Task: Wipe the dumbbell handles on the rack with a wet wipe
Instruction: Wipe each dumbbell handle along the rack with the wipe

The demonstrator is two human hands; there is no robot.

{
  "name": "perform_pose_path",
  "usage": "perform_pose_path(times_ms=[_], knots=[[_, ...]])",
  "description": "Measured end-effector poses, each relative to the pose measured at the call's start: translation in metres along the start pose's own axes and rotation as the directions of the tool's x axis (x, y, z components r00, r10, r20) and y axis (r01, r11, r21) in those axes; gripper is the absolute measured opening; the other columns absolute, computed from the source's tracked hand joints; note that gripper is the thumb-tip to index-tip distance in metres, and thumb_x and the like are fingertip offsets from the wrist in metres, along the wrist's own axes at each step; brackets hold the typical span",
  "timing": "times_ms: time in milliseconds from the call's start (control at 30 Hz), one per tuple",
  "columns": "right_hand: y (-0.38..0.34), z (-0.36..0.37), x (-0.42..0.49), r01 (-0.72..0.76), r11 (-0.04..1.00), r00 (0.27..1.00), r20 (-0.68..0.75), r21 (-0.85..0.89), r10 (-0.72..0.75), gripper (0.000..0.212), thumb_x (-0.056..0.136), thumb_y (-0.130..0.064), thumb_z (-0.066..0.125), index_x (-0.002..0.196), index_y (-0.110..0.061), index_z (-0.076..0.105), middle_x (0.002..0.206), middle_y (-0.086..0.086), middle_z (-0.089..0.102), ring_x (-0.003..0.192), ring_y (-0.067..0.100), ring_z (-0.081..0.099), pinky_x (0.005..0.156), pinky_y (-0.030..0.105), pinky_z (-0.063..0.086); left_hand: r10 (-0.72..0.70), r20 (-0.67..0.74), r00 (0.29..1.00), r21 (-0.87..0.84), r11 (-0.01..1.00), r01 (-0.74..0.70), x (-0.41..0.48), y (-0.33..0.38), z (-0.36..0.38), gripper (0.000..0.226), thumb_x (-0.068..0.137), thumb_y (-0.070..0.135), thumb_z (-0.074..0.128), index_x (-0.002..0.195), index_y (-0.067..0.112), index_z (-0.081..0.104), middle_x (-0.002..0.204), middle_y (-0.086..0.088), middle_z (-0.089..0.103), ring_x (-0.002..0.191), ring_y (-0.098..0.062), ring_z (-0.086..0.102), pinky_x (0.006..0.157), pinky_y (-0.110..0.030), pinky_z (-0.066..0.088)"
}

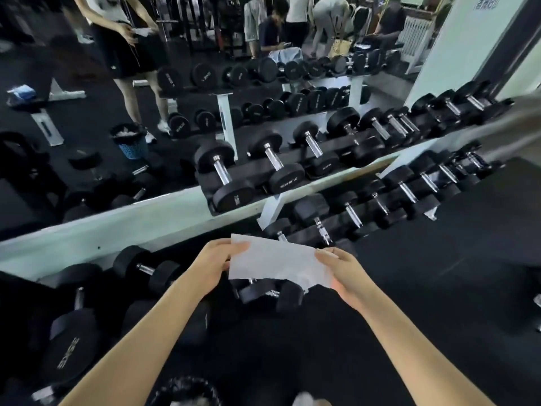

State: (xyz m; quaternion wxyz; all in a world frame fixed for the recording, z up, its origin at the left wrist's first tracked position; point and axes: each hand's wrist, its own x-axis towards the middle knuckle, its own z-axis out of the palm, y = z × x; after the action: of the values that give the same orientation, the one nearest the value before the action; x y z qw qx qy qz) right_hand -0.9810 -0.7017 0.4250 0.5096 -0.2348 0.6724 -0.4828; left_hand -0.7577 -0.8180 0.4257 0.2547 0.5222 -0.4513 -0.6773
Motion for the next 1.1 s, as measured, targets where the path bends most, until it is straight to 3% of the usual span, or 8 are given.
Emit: perform_pose_path(times_ms=[67,167,300,467,533,767,967,1100], knots=[[-0.016,-0.005,0.045,0.001,0.999,1.000,-0.017,0.045,-0.001,0.012,0.090,-0.009,0.058,0.079,-0.009,0.059,0.075,0.004,0.063,0.068,0.017,0.060,0.062,0.028,0.049,-0.017,-0.083,0.996,-0.093,0.996,0.009,0.040,0.014,0.015,0.009,0.086,0.006,0.063,0.093,0.003,0.068,0.094,-0.013,0.070,0.086,-0.028,0.064,0.087,-0.042,0.050],[-0.045,-0.010,0.122,0.056,0.998,0.994,-0.088,-0.039,-0.059,0.011,0.087,-0.003,0.058,0.077,-0.007,0.061,0.075,0.006,0.060,0.065,0.018,0.057,0.052,0.026,0.049,0.033,-0.238,0.971,-0.054,0.997,-0.047,0.103,0.028,0.033,0.009,0.084,0.010,0.066,0.091,0.003,0.068,0.089,-0.011,0.067,0.082,-0.026,0.062,0.082,-0.042,0.052],[-0.084,-0.002,0.223,0.103,0.986,0.990,-0.085,-0.133,-0.115,0.016,0.082,0.001,0.059,0.078,-0.012,0.066,0.082,0.005,0.064,0.073,0.019,0.061,0.055,0.027,0.050,0.027,-0.444,0.896,0.003,1.000,-0.029,0.172,0.044,0.042,0.014,0.079,0.017,0.072,0.077,0.006,0.065,0.071,-0.009,0.053,0.067,-0.021,0.051,0.059,-0.030,0.045],[-0.125,0.037,0.319,0.181,0.943,0.983,0.015,-0.279,-0.184,0.025,0.079,0.004,0.057,0.077,-0.017,0.071,0.078,-0.002,0.067,0.075,0.017,0.062,0.061,0.027,0.051,-0.038,-0.589,0.807,-0.032,0.999,0.023,0.234,0.062,0.024,0.018,0.072,0.022,0.073,0.074,0.008,0.062,0.071,-0.012,0.054,0.067,-0.022,0.051,0.067,-0.042,0.051],[-0.140,0.059,0.352,0.213,0.920,0.977,0.060,-0.330,-0.205,0.026,0.080,0.003,0.056,0.088,-0.013,0.075,0.084,-0.001,0.069,0.080,0.018,0.064,0.066,0.032,0.055,-0.030,-0.634,0.773,-0.038,0.999,0.008,0.254,0.073,0.010,0.016,0.071,0.019,0.072,0.074,0.009,0.060,0.071,-0.010,0.050,0.067,-0.022,0.047,0.064,-0.038,0.047],[-0.158,0.142,0.433,0.262,0.891,0.965,0.118,-0.371,-0.235,0.024,0.083,0.002,0.057,0.097,-0.009,0.074,0.093,0.000,0.069,0.092,0.014,0.063,0.076,0.023,0.052,-0.058,-0.777,0.626,-0.008,0.997,0.082,0.328,0.102,-0.057,0.030,0.078,0.013,0.071,0.056,0.012,0.051,0.057,-0.001,0.048,0.058,-0.020,0.044,0.060,-0.031,0.040],[-0.126,0.194,0.455,0.318,0.688,0.927,0.062,-0.652,-0.369,0.030,0.089,0.002,0.049,0.108,-0.007,0.070,0.102,0.007,0.068,0.094,0.019,0.060,0.073,0.017,0.037,-0.043,-0.700,0.713,0.192,0.950,0.246,0.377,0.091,-0.084,0.027,0.078,0.018,0.067,0.060,0.006,0.051,0.053,-0.003,0.044,0.051,-0.019,0.038,0.051,-0.027,0.029],[-0.111,0.224,0.447,0.366,0.662,0.918,0.135,-0.655,-0.374,0.022,0.092,-0.006,0.054,0.109,-0.005,0.067,0.102,0.006,0.068,0.097,0.020,0.062,0.081,0.023,0.046,-0.075,-0.664,0.744,0.123,0.971,0.207,0.389,0.078,-0.085,0.030,0.074,0.018,0.065,0.065,-0.009,0.053,0.056,-0.010,0.049,0.056,-0.020,0.043,0.055,-0.030,0.038]])
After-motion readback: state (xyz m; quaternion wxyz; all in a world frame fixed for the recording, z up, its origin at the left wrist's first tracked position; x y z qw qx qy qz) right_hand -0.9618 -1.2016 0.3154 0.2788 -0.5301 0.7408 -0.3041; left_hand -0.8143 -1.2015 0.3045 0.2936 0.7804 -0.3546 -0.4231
